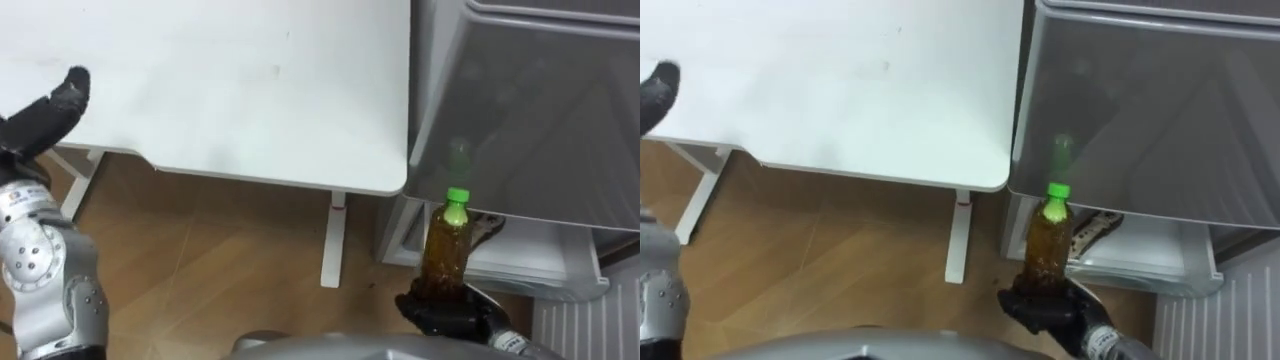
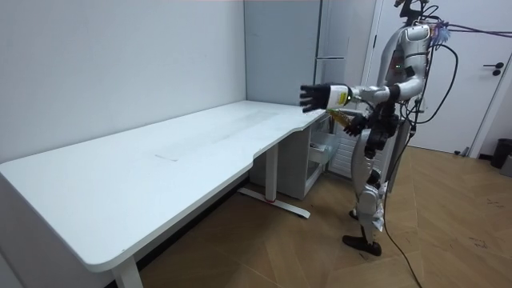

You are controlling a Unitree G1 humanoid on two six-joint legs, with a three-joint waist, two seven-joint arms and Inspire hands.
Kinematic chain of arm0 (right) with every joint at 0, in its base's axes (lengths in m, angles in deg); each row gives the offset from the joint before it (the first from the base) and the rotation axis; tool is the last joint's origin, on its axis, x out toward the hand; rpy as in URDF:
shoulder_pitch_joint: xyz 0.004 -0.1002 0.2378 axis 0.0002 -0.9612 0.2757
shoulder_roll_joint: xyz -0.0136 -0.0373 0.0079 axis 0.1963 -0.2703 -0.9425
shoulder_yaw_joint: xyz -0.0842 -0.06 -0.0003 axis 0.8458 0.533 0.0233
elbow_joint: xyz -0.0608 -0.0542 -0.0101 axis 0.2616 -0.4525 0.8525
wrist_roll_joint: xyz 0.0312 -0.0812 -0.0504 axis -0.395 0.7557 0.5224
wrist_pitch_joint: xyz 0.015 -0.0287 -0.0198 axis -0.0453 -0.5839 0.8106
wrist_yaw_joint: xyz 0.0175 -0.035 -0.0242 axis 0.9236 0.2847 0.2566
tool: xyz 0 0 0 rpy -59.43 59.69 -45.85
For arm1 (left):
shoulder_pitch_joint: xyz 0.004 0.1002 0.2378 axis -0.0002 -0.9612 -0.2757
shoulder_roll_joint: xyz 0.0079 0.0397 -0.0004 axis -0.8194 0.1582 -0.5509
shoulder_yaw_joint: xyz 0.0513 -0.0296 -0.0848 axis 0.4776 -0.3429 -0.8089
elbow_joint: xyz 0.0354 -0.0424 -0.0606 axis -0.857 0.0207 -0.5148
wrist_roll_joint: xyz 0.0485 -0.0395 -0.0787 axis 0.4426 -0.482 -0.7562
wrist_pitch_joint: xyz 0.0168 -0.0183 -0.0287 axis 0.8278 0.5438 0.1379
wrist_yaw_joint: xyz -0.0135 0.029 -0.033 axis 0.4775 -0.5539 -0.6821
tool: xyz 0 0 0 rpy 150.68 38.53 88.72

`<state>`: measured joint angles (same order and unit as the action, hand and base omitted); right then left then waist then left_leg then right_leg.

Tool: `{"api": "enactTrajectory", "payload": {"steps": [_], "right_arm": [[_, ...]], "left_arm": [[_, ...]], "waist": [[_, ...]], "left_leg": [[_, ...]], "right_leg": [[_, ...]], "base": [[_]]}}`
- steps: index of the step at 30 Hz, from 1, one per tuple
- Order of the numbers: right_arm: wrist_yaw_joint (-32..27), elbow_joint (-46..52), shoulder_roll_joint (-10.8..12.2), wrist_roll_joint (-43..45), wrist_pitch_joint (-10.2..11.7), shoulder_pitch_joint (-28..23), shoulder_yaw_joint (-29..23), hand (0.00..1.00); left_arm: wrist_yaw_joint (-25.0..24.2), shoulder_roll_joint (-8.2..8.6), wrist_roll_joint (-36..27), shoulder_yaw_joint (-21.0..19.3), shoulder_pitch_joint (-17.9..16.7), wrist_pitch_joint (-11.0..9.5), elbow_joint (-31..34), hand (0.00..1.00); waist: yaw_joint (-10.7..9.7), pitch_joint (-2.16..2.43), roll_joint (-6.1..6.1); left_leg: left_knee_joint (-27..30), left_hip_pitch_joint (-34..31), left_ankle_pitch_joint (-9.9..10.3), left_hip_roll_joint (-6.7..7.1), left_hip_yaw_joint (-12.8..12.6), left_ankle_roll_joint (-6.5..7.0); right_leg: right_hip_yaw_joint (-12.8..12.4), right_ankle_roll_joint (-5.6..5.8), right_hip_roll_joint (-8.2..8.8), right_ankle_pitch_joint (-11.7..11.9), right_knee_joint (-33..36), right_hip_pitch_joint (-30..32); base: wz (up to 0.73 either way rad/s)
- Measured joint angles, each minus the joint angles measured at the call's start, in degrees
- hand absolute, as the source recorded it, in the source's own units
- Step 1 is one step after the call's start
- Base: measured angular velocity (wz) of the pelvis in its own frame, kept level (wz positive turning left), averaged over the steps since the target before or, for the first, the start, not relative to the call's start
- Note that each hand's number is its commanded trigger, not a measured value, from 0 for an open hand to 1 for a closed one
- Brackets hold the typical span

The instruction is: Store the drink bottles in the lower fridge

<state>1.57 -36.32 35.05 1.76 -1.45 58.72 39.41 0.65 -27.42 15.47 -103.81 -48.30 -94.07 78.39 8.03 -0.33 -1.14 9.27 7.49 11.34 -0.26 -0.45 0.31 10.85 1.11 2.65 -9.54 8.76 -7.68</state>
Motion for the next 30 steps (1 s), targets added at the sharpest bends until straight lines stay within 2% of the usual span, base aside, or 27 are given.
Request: {"api": "enactTrajectory", "payload": {"steps": [3,5,8,11,18,20,24,26,30], "right_arm": [[-0.21,-1.47,0.10,-0.10,-0.26,-0.27,-1.16,1.00],[-1.20,-3.55,0.38,-0.45,-0.23,0.36,-1.75,1.00],[-1.81,-4.64,0.52,-0.60,-0.23,0.92,-1.81,1.00],[-2.11,-6.20,0.56,-1.71,-0.19,1.28,-1.80,1.00],[-2.18,-9.56,0.62,-4.90,-0.04,1.92,-1.89,1.00],[-2.12,-11.83,0.87,-7.39,-0.03,2.72,-2.61,1.00],[-2.54,-16.32,0.99,-10.70,-0.03,4.57,-4.41,1.00],[-3.45,-18.13,1.00,-12.80,-0.03,4.85,-4.49,1.00],[-4.95,-20.86,1.15,-18.06,-0.04,5.39,-4.32,1.00]], "left_arm": [[1.04,0.01,-0.42,0.16,-1.43,0.11,-7.51,0.00],[1.75,0.03,-2.52,1.13,-1.45,0.44,-14.83,0.00],[1.71,0.16,-6.28,3.25,-2.04,1.08,-21.07,0.00],[1.39,0.20,-6.70,4.45,-2.32,1.14,-28.10,0.00],[0.55,0.21,-6.52,4.38,-2.91,1.24,-38.99,0.00],[0.35,0.22,-6.34,4.48,-3.85,1.26,-42.08,0.00],[-0.83,0.12,-4.60,6.38,-5.07,1.27,-47.55,0.00],[-2.13,0.17,-2.26,6.80,-4.93,1.79,-51.55,0.00],[-3.56,0.43,-1.98,7.50,-5.20,3.10,-55.91,0.00]], "waist": [[0.02,0.14,-0.38],[-0.26,0.19,-0.36],[-0.34,0.23,-0.14],[-0.16,0.17,-0.39],[-0.61,0.13,0.37],[-1.03,0.27,0.23],[-1.89,0.10,0.25],[-2.06,0.05,0.32],[-2.00,0.00,0.22]], "left_leg": [[-0.13,-0.21,0.00,0.04,-0.04,0.00],[-0.18,-0.07,0.00,0.05,0.21,0.00],[-0.24,0.04,0.00,0.09,0.74,0.00],[-0.57,0.76,0.00,0.10,0.61,0.01],[-0.50,0.17,0.02,0.13,0.63,0.03],[-0.53,0.24,0.02,0.12,0.65,0.03],[-0.58,0.13,0.02,0.16,0.59,0.03],[-0.58,0.20,0.02,0.09,0.41,0.02],[-0.74,0.72,0.04,0.06,0.07,0.01]], "right_leg": [[0.07,0.00,0.08,0.00,0.01,-0.05],[0.32,0.01,0.08,-0.01,-0.17,-0.31],[0.35,0.03,0.09,-0.03,-0.23,-0.46],[0.18,0.06,0.09,-0.04,-0.23,-0.97],[0.12,0.06,0.15,-0.13,-0.07,-0.16],[-0.04,0.06,0.10,-0.13,-0.12,-0.21],[-0.03,0.06,0.11,-0.13,-0.17,-0.47],[0.05,0.06,0.08,-0.13,-0.17,-0.43],[-0.20,0.06,0.04,-0.15,-0.20,-0.53]], "base": [[0.00],[0.05],[0.06],[-0.03],[0.00],[0.00],[0.00],[0.00],[-0.03]]}}
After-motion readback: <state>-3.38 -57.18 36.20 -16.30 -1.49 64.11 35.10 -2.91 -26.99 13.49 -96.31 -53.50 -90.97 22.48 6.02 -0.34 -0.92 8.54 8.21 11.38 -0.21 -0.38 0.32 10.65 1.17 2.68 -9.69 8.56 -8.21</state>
